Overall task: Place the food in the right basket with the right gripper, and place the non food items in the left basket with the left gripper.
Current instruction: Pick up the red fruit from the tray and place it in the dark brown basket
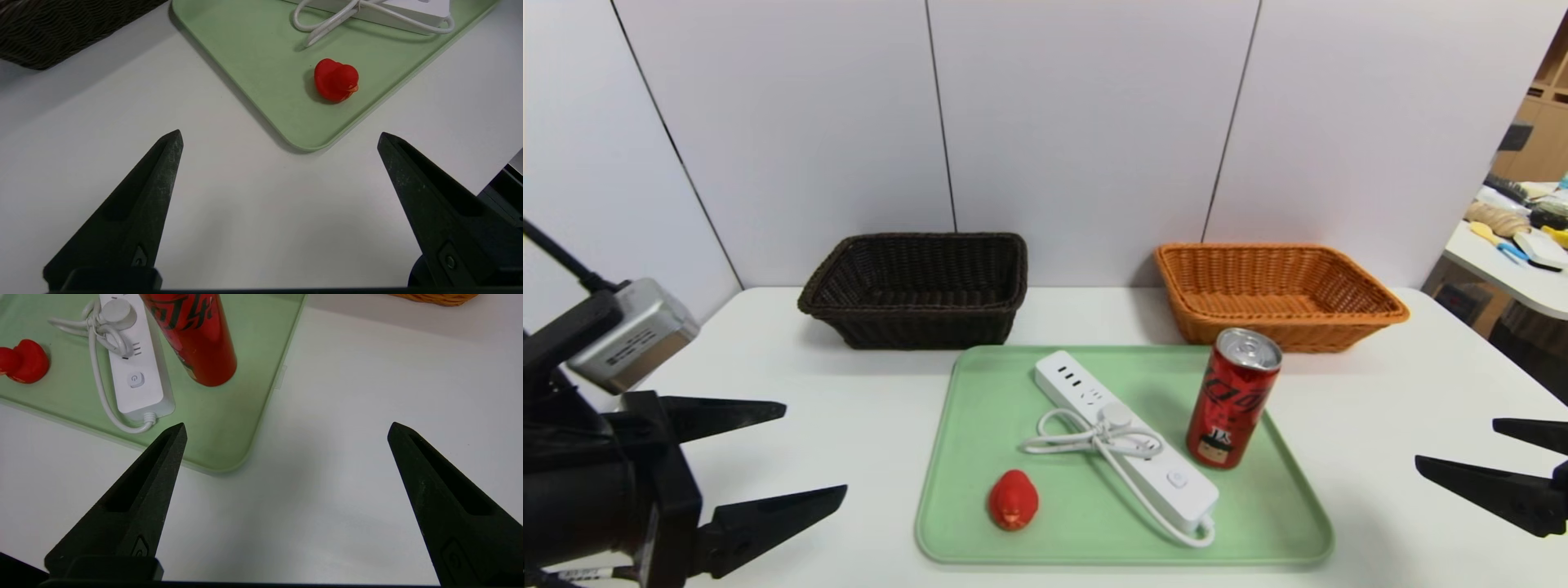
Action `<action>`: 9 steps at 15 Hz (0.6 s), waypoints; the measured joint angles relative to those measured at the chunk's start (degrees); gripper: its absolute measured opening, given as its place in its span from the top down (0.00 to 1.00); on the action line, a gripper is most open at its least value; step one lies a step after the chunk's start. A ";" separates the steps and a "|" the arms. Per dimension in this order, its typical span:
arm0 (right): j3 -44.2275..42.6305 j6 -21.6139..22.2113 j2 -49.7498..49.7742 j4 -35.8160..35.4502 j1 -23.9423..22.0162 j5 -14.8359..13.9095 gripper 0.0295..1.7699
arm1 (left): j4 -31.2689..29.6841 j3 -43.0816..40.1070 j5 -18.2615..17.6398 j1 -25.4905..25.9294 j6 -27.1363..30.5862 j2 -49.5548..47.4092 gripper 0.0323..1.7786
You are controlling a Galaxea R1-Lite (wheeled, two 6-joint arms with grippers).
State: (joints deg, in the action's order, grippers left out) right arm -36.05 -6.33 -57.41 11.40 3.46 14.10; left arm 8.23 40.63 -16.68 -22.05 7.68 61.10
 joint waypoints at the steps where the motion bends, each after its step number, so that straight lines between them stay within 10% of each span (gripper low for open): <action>1: 0.02 -0.12 -1.13 -0.32 0.01 0.48 0.04 | 1.02 2.22 1.57 -2.76 -1.04 2.33 0.05; 9: -1.68 -0.30 -7.20 -0.51 -0.11 0.06 0.04 | 7.34 15.43 29.23 -24.61 -18.12 22.14 0.05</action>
State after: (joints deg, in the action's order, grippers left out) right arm -37.73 -6.63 -64.61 10.89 3.35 14.17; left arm 15.57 56.06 12.56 -46.67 -10.44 83.24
